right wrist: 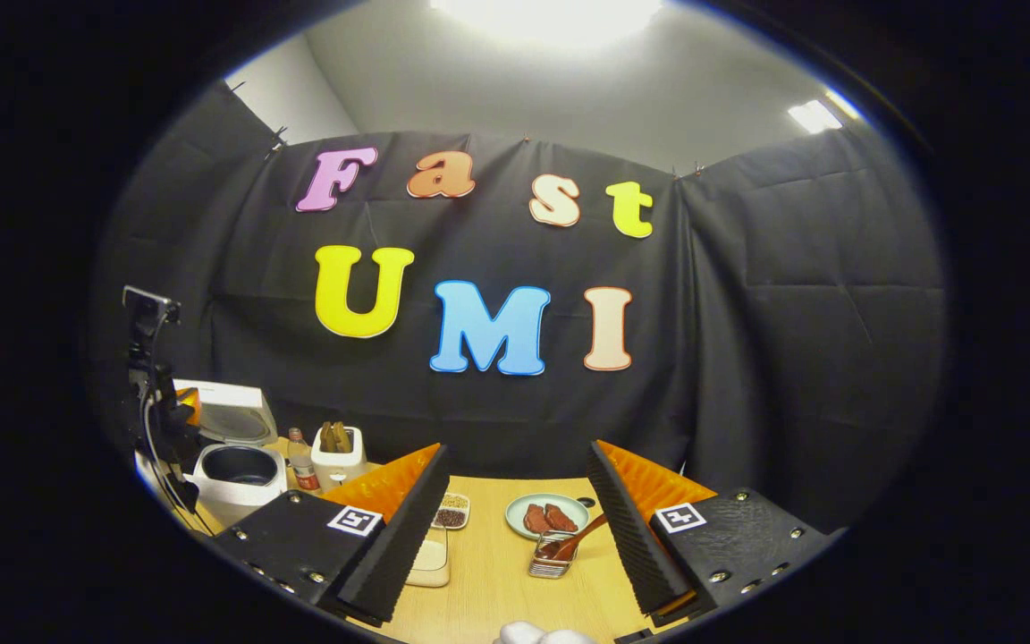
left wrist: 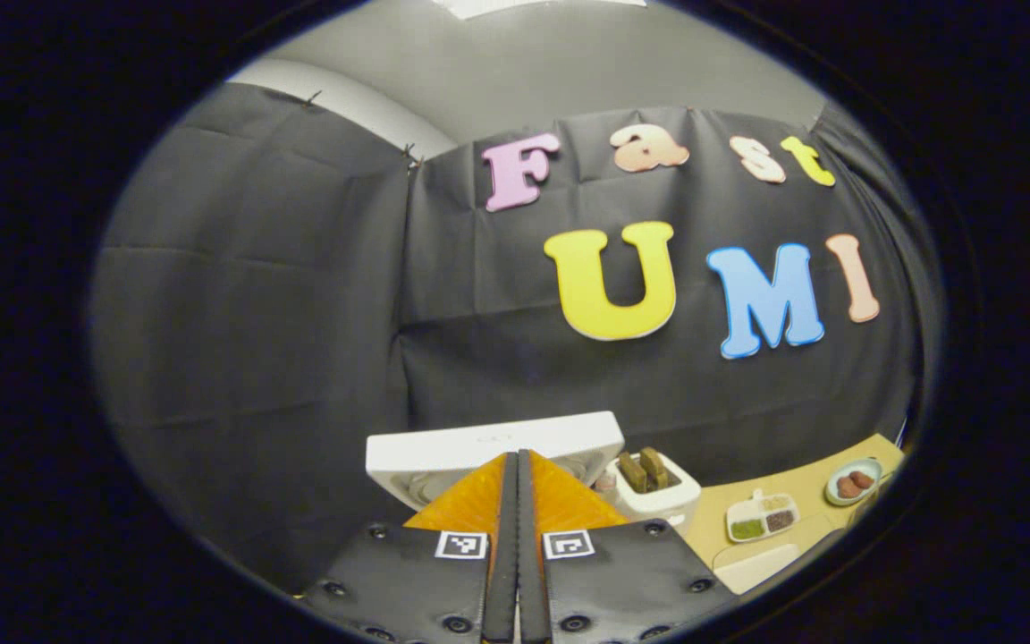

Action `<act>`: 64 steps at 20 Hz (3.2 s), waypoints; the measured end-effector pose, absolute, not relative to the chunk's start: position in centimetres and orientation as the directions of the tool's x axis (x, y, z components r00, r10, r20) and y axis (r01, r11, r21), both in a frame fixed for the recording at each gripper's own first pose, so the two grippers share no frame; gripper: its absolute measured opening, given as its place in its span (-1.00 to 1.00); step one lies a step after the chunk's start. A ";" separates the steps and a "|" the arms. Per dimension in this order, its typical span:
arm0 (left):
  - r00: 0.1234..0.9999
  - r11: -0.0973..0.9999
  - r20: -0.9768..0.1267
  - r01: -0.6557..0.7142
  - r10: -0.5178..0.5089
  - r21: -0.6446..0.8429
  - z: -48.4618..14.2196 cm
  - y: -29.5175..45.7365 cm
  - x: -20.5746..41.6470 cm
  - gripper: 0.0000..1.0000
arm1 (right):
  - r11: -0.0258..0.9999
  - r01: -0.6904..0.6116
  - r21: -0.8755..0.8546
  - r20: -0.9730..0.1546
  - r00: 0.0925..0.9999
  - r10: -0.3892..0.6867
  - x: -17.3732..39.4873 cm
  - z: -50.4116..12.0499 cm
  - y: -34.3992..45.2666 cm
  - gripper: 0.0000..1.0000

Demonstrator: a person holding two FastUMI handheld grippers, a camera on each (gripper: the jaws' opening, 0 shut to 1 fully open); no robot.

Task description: Close the left gripper, press the button to open the rice cooker; take a wooden spoon from the chopstick holder with the right hand, scoop a spoonful of rice and pour it into the rice cooker, then put the wooden spoon back into the chopstick holder.

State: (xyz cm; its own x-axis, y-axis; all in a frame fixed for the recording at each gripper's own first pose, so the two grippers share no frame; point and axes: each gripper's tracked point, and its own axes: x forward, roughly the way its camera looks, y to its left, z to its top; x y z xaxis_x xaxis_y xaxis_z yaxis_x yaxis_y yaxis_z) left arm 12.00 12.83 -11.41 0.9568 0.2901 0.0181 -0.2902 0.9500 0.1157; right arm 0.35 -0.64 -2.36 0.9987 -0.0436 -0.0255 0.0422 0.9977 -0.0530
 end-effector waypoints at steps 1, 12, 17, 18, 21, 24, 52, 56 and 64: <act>0.964 0.958 0.036 -0.264 0.262 0.108 -9.9 11.8 11.1 -0.82 | 0.998 0.049 -0.039 -0.018 0.999 -0.050 0.4 -2.2 -0.9 0.91; 0.990 0.989 0.041 -0.138 0.135 0.058 -5.8 7.9 4.4 0.99 | 0.996 0.090 -0.011 -0.025 0.996 -0.090 0.8 -4.0 -2.1 0.91; 0.994 0.994 0.043 -0.103 0.101 0.040 -5.2 6.7 2.3 0.97 | 0.992 0.122 0.011 -0.064 0.991 -0.121 0.8 -7.5 -3.1 0.90; 0.994 0.994 0.046 -0.098 0.095 0.048 -5.3 6.5 2.0 0.99 | 0.992 0.125 0.013 -0.076 0.989 -0.124 0.8 -8.4 -3.3 0.90; 0.996 0.996 0.027 -0.083 0.083 0.034 -6.1 5.7 1.7 0.96 | 0.991 0.130 0.041 -0.102 0.987 -0.125 1.6 -11.0 -4.0 0.90; 0.997 0.997 0.012 -0.079 0.080 -0.006 -6.8 4.9 1.5 0.99 | 0.987 0.148 0.060 -0.158 0.978 -0.137 3.3 -15.2 -5.4 0.91; 0.971 0.971 -0.061 -0.229 0.232 0.066 -12.5 -1.7 7.0 0.99 | 0.948 0.200 0.249 -0.376 0.922 -0.096 28.0 -37.4 -16.0 0.39; 0.975 0.975 -0.055 -0.211 0.215 0.066 -12.3 -2.2 7.3 0.99 | 0.939 0.194 0.283 -0.368 0.927 -0.081 27.9 -36.5 -16.2 -0.20; 0.977 0.977 -0.058 -0.204 0.207 0.060 -12.5 -1.3 7.3 0.99 | 0.953 0.149 0.264 -0.376 0.926 -0.041 27.8 -35.5 -14.1 -0.63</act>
State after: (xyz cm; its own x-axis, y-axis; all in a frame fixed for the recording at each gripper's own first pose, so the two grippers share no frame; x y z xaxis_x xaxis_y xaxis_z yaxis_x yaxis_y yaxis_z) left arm 7.28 -1.33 -12.47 0.9765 0.2074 -0.0580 -0.2039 0.9771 0.0603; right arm 27.79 -14.14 -35.50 0.9258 -0.0406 -0.3758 0.1491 0.9528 0.2645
